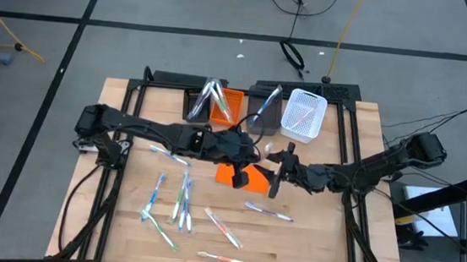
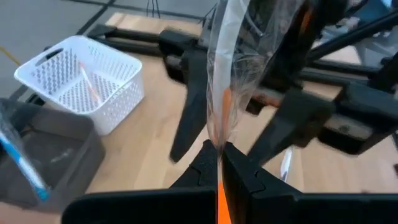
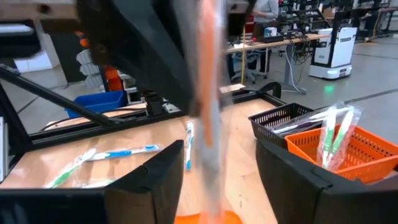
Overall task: Pick & Place Toothbrushes
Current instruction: Put the orange toothbrush into the white bin
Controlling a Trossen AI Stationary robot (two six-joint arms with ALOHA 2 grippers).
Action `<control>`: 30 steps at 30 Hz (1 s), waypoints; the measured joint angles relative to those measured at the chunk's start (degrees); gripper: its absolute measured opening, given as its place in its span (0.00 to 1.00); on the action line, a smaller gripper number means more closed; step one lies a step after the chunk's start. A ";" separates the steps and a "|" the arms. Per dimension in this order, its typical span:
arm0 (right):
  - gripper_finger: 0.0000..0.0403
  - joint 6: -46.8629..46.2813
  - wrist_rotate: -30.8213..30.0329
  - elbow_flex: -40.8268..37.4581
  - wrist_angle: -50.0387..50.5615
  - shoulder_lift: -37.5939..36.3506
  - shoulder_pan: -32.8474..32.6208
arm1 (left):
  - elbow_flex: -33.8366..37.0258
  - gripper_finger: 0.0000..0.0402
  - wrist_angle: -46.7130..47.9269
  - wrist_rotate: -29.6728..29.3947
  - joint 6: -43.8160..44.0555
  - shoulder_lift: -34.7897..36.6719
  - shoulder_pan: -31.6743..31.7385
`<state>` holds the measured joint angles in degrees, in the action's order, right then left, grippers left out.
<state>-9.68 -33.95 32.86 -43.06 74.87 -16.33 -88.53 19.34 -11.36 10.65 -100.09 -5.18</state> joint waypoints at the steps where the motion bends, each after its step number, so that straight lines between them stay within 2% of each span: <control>1: 0.44 -0.12 0.48 0.00 0.06 0.00 0.19 | 0.00 0.00 -0.01 -0.02 0.11 -0.13 -0.08; 4: 0.33 -0.16 1.70 0.00 -0.01 0.00 0.62 | 0.00 0.00 0.23 0.01 0.16 -0.40 -0.10; 8: 0.10 -0.03 2.87 0.00 -0.13 0.00 0.60 | 0.00 0.00 0.20 0.47 0.09 -0.35 -0.10; 10: 0.04 0.55 2.95 0.00 0.06 0.00 0.58 | 0.00 0.00 0.24 0.53 0.07 -0.35 -0.08; 19: 0.04 0.28 2.85 0.00 0.04 0.00 0.58 | 0.00 0.00 0.26 0.25 0.08 -0.35 -0.14; 22: 0.04 0.29 2.55 0.00 0.04 0.00 0.60 | 0.00 0.01 0.71 -1.45 -0.01 -0.35 -0.19; 25: 0.04 0.42 2.27 0.00 0.17 0.00 0.64 | 0.00 0.06 2.37 -2.06 -0.14 -0.35 -0.19; 30: 0.04 0.87 0.65 0.00 2.31 -1.51 1.37 | 0.00 0.21 5.82 -2.17 -0.24 -0.35 -0.55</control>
<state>-8.81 -33.30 32.86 -40.75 73.36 -14.96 -88.53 25.16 -13.53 10.41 -100.44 -5.73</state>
